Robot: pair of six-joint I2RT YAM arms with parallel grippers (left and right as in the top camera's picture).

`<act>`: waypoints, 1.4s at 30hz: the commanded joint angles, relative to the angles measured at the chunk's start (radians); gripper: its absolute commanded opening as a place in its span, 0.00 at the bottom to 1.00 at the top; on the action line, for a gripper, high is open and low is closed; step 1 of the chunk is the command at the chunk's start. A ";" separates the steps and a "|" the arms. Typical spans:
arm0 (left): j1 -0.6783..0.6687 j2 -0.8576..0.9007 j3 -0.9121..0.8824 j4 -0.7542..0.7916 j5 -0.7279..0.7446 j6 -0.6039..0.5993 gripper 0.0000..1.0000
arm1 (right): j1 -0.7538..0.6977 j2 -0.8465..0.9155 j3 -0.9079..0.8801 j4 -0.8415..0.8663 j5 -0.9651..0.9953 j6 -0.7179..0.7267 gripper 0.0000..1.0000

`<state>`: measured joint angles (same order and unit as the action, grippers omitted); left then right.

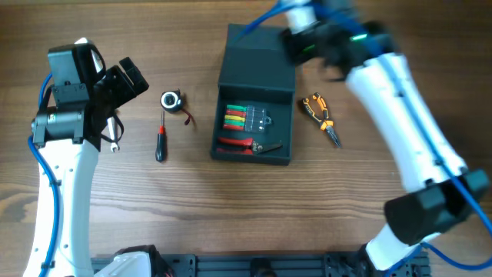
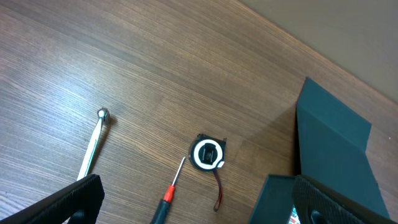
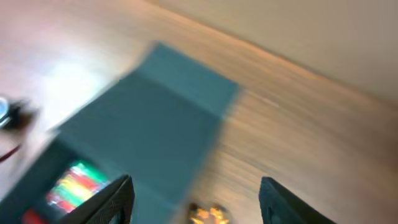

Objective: Pack container
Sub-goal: 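Place the red shears into the box beside the case, then grasp the orange-black pliers with the right gripper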

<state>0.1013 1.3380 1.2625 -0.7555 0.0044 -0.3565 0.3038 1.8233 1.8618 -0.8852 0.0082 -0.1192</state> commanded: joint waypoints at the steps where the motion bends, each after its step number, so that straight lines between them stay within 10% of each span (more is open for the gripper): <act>1: 0.006 0.003 0.019 0.002 -0.006 0.009 1.00 | -0.188 0.055 -0.015 -0.064 -0.079 0.100 0.59; 20: 0.006 0.003 0.019 0.002 -0.006 0.009 1.00 | -0.215 0.379 -0.036 -0.337 -0.095 -0.143 0.53; 29: 0.006 0.003 0.019 0.002 -0.006 0.009 1.00 | -0.173 0.379 -0.193 -0.169 -0.091 -0.112 0.54; 42: 0.006 0.003 0.019 0.002 -0.006 0.009 1.00 | -0.172 0.379 -0.310 0.014 -0.078 -0.061 0.24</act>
<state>0.1013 1.3384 1.2625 -0.7555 0.0048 -0.3565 0.1291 2.1944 1.6028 -0.8757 -0.0769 -0.1879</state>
